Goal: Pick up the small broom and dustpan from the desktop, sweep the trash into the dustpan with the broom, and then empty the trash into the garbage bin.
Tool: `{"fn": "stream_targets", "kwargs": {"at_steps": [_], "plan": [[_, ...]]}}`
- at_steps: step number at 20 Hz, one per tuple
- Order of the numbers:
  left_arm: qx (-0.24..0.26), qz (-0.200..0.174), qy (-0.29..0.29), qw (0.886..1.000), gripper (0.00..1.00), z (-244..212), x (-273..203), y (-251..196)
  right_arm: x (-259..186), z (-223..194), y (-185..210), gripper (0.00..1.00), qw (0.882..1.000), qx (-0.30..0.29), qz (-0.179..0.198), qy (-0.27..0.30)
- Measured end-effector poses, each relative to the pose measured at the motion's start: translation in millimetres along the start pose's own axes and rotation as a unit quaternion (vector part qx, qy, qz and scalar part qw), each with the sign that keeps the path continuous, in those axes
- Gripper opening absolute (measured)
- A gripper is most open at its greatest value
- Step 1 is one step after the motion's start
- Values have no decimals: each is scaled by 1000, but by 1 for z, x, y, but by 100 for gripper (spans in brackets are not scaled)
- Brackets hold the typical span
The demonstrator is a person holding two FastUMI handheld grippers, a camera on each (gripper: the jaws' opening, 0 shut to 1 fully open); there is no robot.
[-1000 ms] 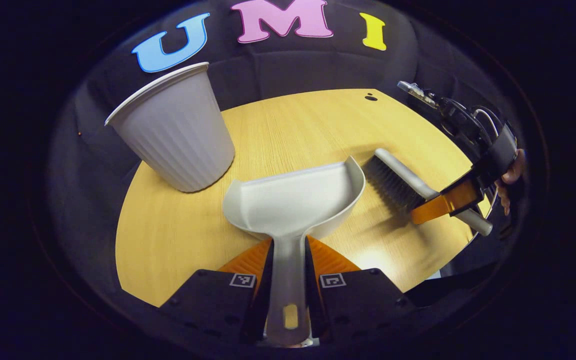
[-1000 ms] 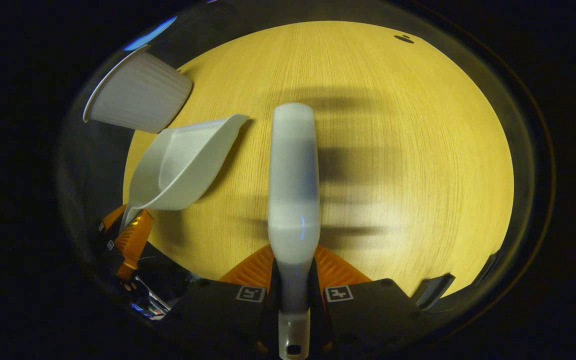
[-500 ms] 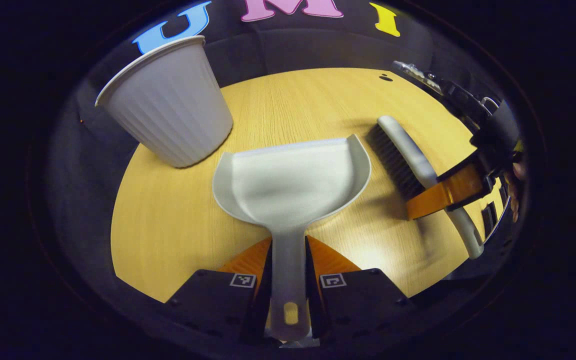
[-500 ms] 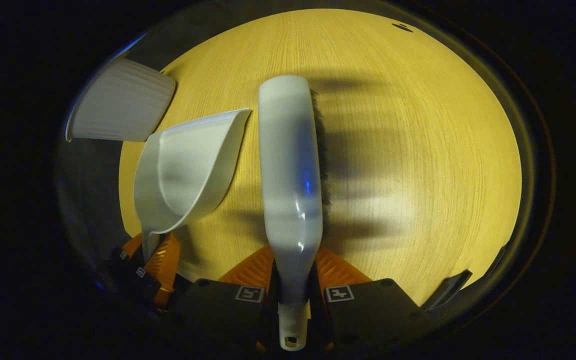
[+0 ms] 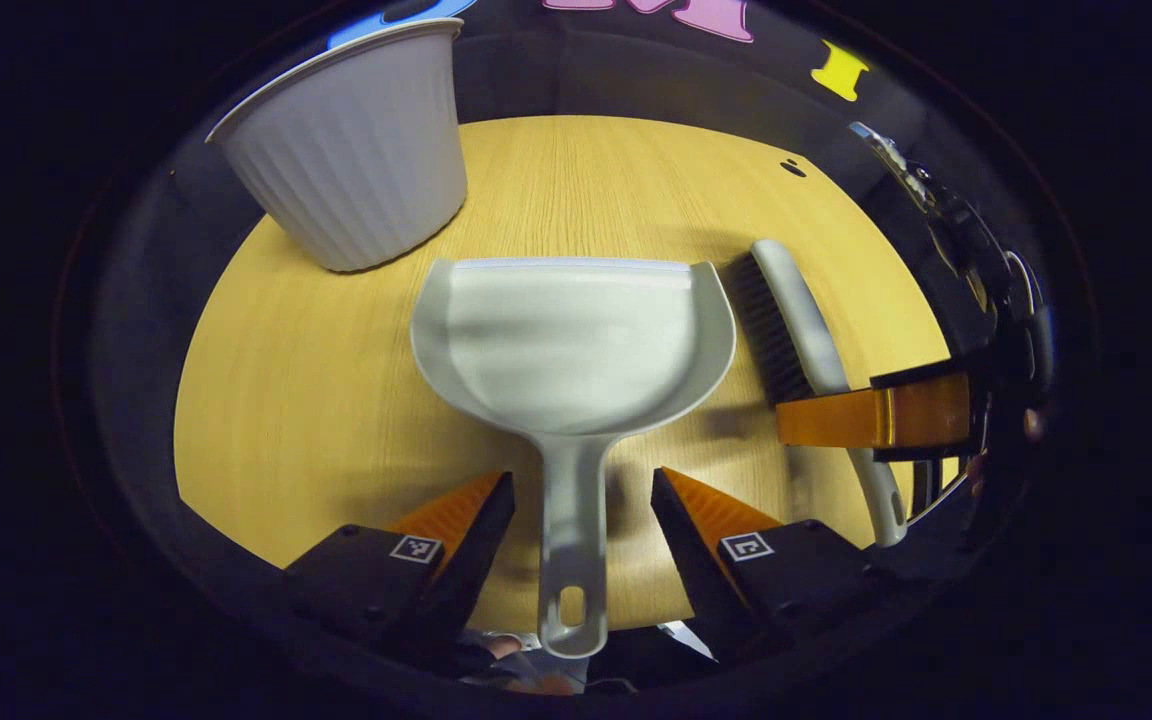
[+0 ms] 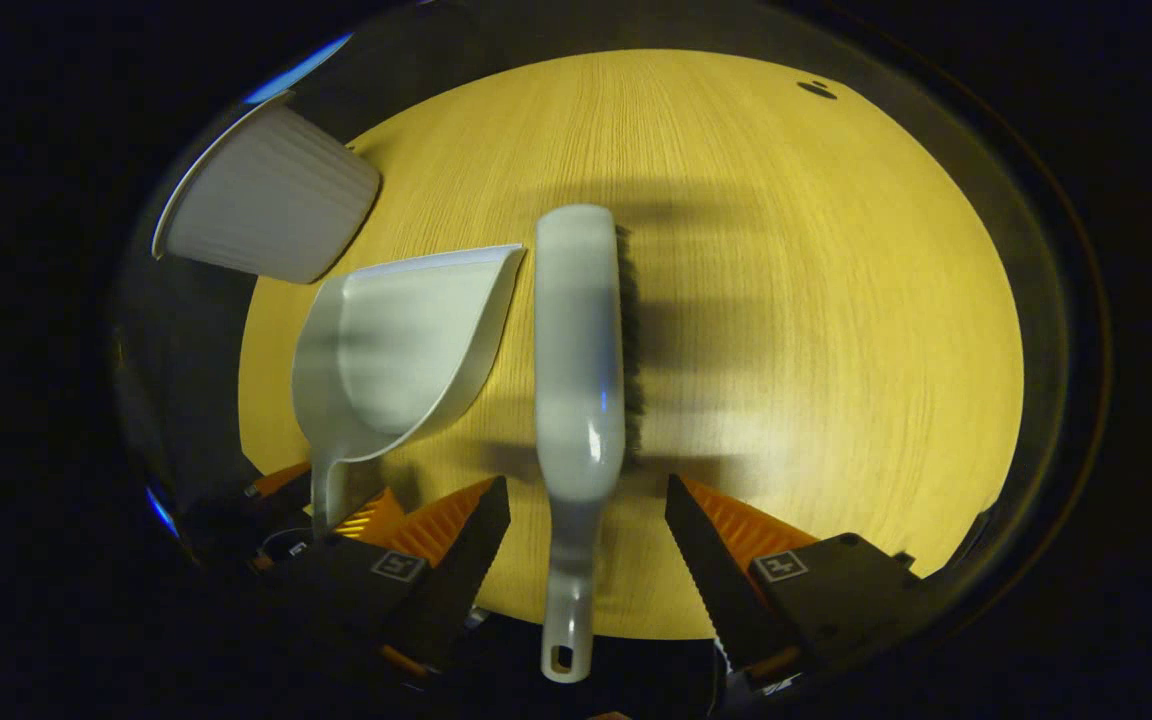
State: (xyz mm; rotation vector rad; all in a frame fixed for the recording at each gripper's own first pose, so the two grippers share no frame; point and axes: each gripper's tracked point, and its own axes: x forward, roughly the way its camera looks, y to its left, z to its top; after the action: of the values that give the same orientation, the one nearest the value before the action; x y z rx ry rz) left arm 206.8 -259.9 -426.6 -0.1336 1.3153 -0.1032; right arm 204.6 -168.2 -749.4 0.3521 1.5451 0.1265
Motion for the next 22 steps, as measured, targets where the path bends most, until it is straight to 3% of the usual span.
{"fn": "stream_targets", "kwargs": {"at_steps": [2,7,10,12,15,17,18,19,20,21,22], "plan": [[-8,-31,-5,999,84,3,-15,-13,-17,4,3,99,1000,2,4,-24],[-18,-48,-63,997,83,16,-84,-21,-91,31,19,99,990,-7,20,-140],[-9,-24,-142,990,83,45,-133,-16,-144,52,36,99,972,-28,29,-232],[-6,-22,-210,977,82,63,-169,-18,-179,64,50,99,954,-38,34,-296],[-29,-50,-314,948,82,86,-228,-13,-242,87,74,99,908,-52,50,-413],[-39,-46,-389,919,82,91,-274,3,-294,104,95,98,861,-59,72,-500],[-38,-26,-433,900,82,87,-297,12,-313,115,102,86,834,-68,78,-542],[-35,0,-478,878,82,84,-318,23,-332,117,105,85,811,-74,75,-576],[-33,19,-521,853,82,81,-335,23,-344,117,109,97,792,-79,78,-600],[-31,26,-556,830,81,75,-351,23,-348,116,114,97,783,-81,83,-611],[-29,24,-565,824,80,69,-357,21,-345,114,117,96,787,-78,88,-605]]}}
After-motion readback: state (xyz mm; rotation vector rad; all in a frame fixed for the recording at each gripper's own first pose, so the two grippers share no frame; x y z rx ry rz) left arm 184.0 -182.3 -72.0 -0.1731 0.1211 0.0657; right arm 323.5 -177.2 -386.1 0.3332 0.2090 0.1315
